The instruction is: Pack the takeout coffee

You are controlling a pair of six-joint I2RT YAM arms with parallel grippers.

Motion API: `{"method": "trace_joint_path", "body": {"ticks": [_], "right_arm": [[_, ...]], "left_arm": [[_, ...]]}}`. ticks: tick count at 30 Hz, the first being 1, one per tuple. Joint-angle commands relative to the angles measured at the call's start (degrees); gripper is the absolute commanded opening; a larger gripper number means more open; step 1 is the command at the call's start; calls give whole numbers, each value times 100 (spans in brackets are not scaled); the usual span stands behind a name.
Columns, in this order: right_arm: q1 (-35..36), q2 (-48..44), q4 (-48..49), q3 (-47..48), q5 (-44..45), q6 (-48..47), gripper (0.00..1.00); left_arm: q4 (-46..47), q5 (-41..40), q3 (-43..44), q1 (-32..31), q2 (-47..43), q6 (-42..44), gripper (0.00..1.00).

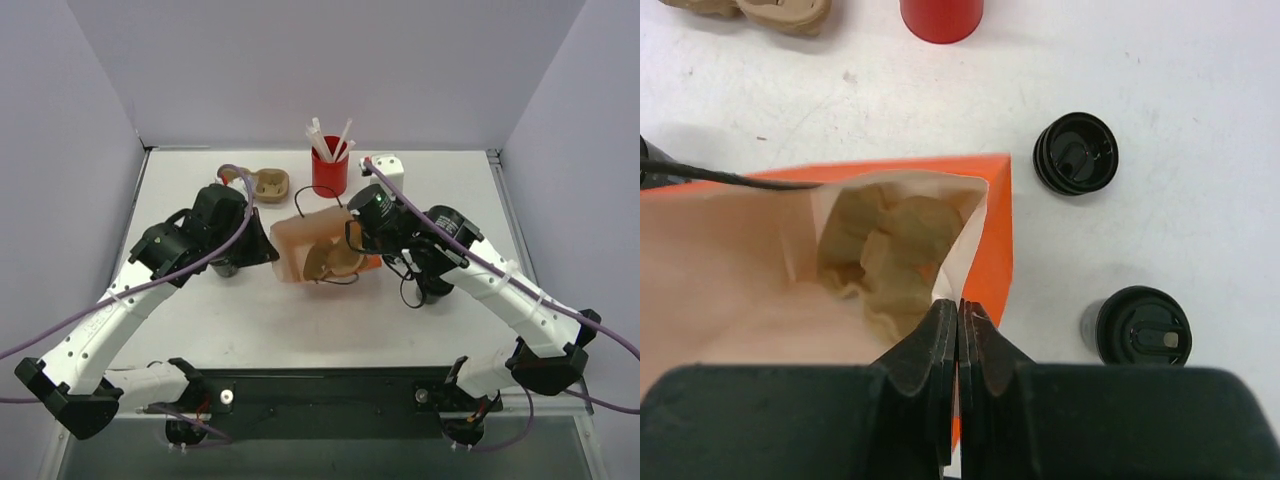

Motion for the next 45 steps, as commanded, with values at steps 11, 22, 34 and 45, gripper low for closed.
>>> {"method": "trace_joint_path", "body": {"ticks": [11,22,34,45], "right_arm": [[-391,-196,61,-900,-131,273,0],[-471,-240,168,-579,-484,65,0],[-681,-811,730,-1596,-807,89,12],[-655,-1154,502,-972,-1204,-105,37]], "left_arm": [[156,685,225,44,16,-73,0],[-498,662,1001,36,162,127,0],[939,959,-867,-175,-706,110,0],[1800,1232,-1499,-192,-1189,356,0]]}}
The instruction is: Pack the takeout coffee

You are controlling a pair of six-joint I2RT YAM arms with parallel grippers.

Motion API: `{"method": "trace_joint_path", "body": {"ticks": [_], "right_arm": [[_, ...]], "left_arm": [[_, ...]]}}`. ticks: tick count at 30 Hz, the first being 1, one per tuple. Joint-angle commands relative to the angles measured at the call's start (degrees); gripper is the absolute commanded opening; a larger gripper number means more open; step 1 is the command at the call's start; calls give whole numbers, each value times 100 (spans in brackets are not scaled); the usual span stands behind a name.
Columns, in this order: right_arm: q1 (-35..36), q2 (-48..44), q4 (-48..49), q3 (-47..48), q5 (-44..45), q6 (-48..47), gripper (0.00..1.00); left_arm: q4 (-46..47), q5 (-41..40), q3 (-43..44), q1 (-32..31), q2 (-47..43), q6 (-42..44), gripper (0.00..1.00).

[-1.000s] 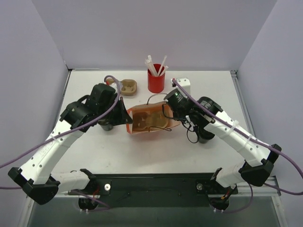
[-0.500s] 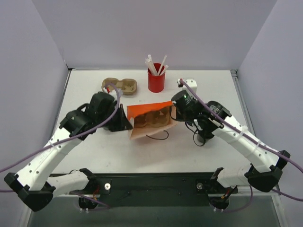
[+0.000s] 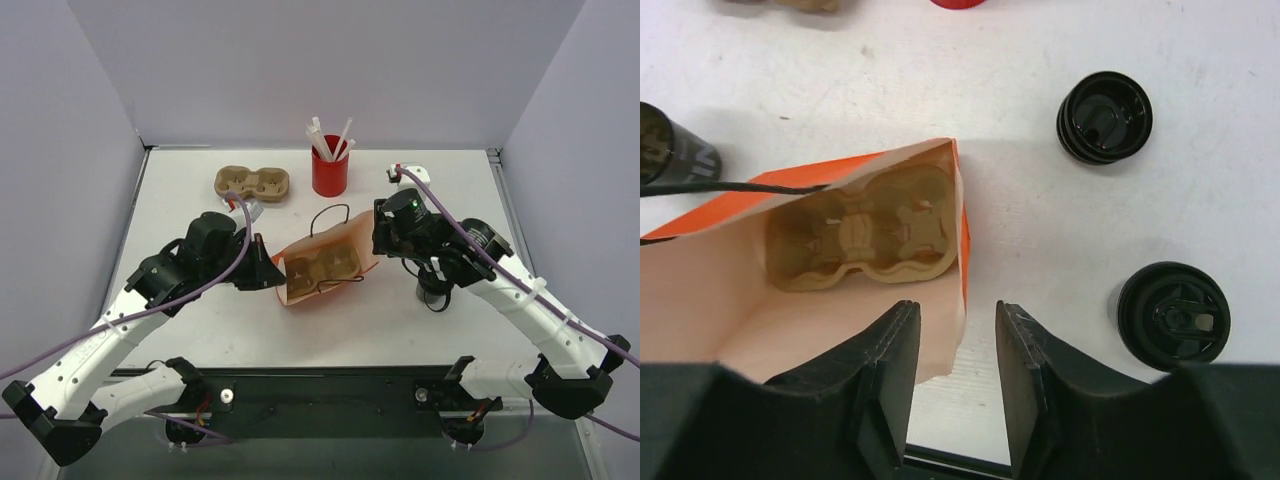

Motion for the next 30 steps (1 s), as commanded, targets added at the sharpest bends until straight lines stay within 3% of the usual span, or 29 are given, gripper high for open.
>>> {"method": "trace_joint_path", "body": {"ticks": [1,9,12,17,21,30], "right_arm": [[37,-231,-178,261,-144,-46,38],[99,-881,84,-18,761,-88,48],[47,-979,296,-82,613,-378,50],[-15,-707,463,-64,-178,-669,65],[-15,-741,559,-196,-372,-581,66],[-15,-1462,762,-820,-267,-450,66]], "left_arm": [[592,194,-57,-55,-215,304,0],[758,685,243,-72,-153,1956,0],[917,801,101,-64,-154,2404,0],[1512,572,5,-55,-205,3290,0],[2288,493,-689,-55,-601,3714,0],[1981,379,-823,-37,-646,3926,0]]}}
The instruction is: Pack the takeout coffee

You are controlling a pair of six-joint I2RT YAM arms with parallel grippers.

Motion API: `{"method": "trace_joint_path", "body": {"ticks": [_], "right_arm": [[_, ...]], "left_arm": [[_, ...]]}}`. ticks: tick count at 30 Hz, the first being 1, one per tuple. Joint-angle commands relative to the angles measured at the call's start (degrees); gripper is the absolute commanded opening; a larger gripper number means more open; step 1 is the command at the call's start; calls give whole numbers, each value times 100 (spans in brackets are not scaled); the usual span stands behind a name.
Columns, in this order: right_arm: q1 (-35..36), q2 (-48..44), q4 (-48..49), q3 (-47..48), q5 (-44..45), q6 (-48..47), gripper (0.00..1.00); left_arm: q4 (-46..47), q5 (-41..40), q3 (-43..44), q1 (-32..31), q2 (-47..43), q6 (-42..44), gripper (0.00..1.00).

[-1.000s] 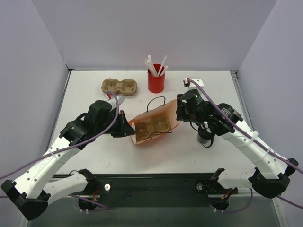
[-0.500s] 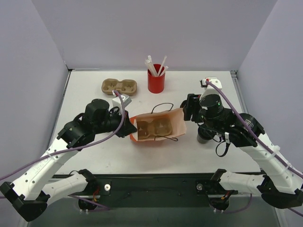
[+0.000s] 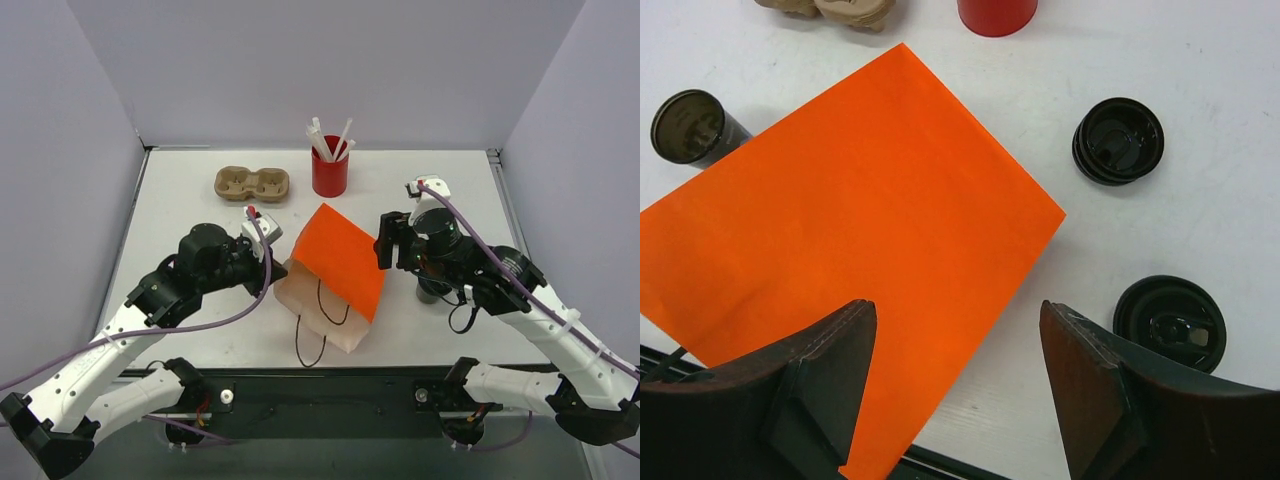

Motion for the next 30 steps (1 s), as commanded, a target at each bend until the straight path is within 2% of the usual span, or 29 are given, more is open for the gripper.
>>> {"method": "trace_joint_path", "body": {"ticks": [1,9,12,16,18,19,20,26,30], "right_arm": [[-41,-382,198,-114,39,154,65],[-41,-295,-109,377,21,480,61],[-41,-128,-424,729,170,636,61],[-50,302,-1373,1650,776,1375,61],[-50,513,-1777,1897,883,1717,61],[-59,575,-1866,2029,891,1823,61],[-59,628,-1972,2083,831,1911,61],[-50,874,-2113,2031,558,3001,57],[63,1198,-2026,1978,452,3502,57]], "left_arm": [[254,-148,177,6,38,7,0],[-563,-210,906,68,619,-1364,0],[-774,-288,1117,121,654,-2128,0],[-1020,-210,1346,121,619,-3260,10],[-1029,-35,1425,112,593,-3630,24],[-1090,10,1469,121,584,-3694,35],[-1152,114,1504,112,575,-3703,38],[-1644,-340,1899,112,461,-3422,50],[-1828,-640,2180,121,522,-3142,51]]}}
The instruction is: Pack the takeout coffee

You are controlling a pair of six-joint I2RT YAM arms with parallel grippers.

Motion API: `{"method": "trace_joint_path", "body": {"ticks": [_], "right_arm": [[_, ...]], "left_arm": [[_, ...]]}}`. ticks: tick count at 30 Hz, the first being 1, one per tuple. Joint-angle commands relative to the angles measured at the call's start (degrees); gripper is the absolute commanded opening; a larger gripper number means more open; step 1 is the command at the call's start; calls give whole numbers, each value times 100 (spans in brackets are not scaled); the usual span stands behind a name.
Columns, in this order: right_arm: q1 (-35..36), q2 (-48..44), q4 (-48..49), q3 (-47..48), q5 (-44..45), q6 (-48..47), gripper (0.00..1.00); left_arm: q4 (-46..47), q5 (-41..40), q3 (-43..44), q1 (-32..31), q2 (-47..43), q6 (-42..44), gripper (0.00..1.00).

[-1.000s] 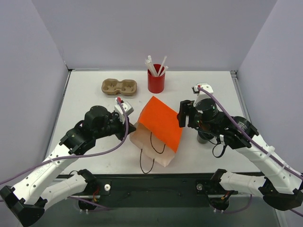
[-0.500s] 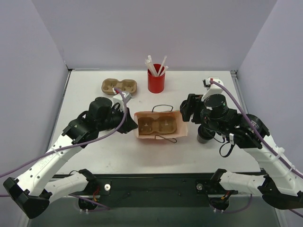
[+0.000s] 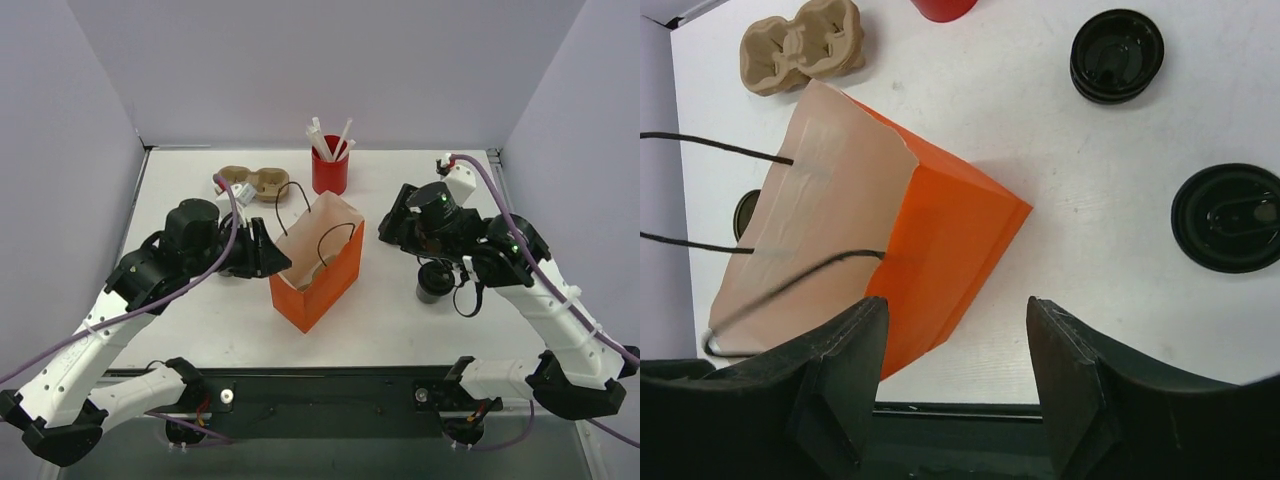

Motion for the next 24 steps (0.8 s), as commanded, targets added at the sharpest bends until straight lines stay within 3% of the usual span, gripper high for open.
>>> {"method": "trace_joint_path", "body": {"ticks": [1,9,14,24], "right_arm": [[143,349,-124,-5,2,864,57],[1355,929,157,285,950,1620,56],[2541,1263,272,601,2083,1876,55],[2868,2151,-659,1103,2076,3009,51]], "left_arm": [[-229,-384,548,18,-35,262,51],[-457,-1350,1313,36,-9,1044,52],[-888,-2634,1700,36,9,1229,52],[-1257,-3224,1278,9,-676,1458,56]]}}
